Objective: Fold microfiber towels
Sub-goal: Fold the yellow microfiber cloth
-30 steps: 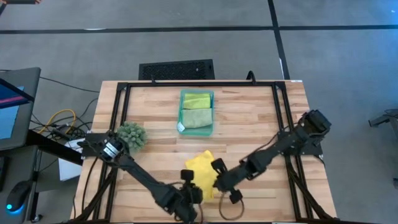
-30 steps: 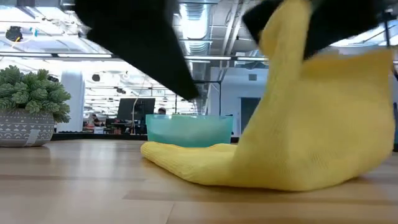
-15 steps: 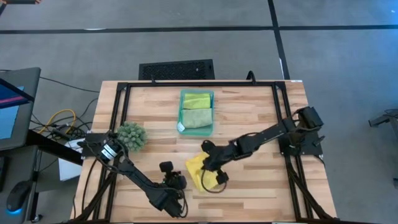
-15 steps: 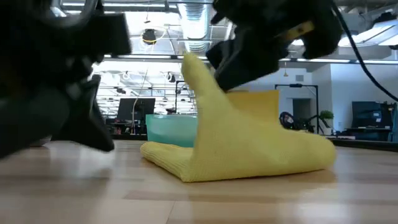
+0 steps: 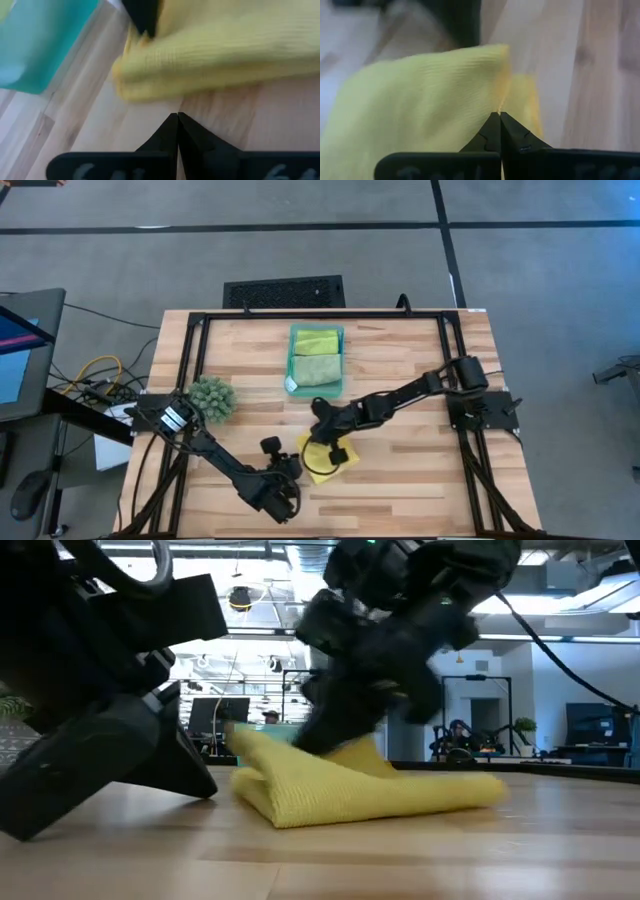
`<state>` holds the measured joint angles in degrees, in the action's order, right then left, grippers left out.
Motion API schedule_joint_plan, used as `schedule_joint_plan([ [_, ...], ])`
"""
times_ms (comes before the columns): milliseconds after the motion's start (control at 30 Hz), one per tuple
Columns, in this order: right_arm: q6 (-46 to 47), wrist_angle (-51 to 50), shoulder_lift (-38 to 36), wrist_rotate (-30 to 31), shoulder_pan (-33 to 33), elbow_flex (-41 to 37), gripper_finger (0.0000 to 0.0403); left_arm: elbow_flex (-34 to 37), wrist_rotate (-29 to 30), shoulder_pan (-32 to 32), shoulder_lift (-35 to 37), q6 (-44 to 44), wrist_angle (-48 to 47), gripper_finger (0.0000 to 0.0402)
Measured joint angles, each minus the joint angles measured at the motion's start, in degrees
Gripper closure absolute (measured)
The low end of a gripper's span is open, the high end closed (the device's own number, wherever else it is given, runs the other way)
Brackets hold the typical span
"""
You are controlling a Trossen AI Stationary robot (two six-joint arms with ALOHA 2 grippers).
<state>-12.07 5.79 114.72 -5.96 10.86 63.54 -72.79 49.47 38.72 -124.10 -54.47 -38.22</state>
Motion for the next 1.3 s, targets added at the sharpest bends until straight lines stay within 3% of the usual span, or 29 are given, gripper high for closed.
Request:
schedule_joint_plan([
  [200, 0.1, -1.5, 1.0, 4.1, 0.0, 0.9, 0.0392, 0.1, 0.9, -0.1, -0.1, 1.2, 1.4, 0.0402],
  [600, 3.5, -5.5, -5.6, 6.0, 0.8, 0.9, 0.0393, 0.2, 1.5, -0.1, -0.1, 3.1, 3.1, 0.0401],
  [1000, 4.3, -8.1, -1.9, 6.2, -1.4, 0.6, 0.0385, 0.4, -0.7, 0.5, 2.0, 8.4, 6.7, 0.0402],
  [1133, 4.8, -5.2, -1.3, 6.1, -1.9, 1.1, 0.0372, 0.6, -1.3, 2.9, 6.0, 9.9, 5.4, 0.0402],
  [1300, 6.1, -4.6, -1.1, 6.0, -1.9, 1.0, 0.0321, 0.4, 5.2, 5.7, 9.5, 8.8, 5.8, 0.0401],
])
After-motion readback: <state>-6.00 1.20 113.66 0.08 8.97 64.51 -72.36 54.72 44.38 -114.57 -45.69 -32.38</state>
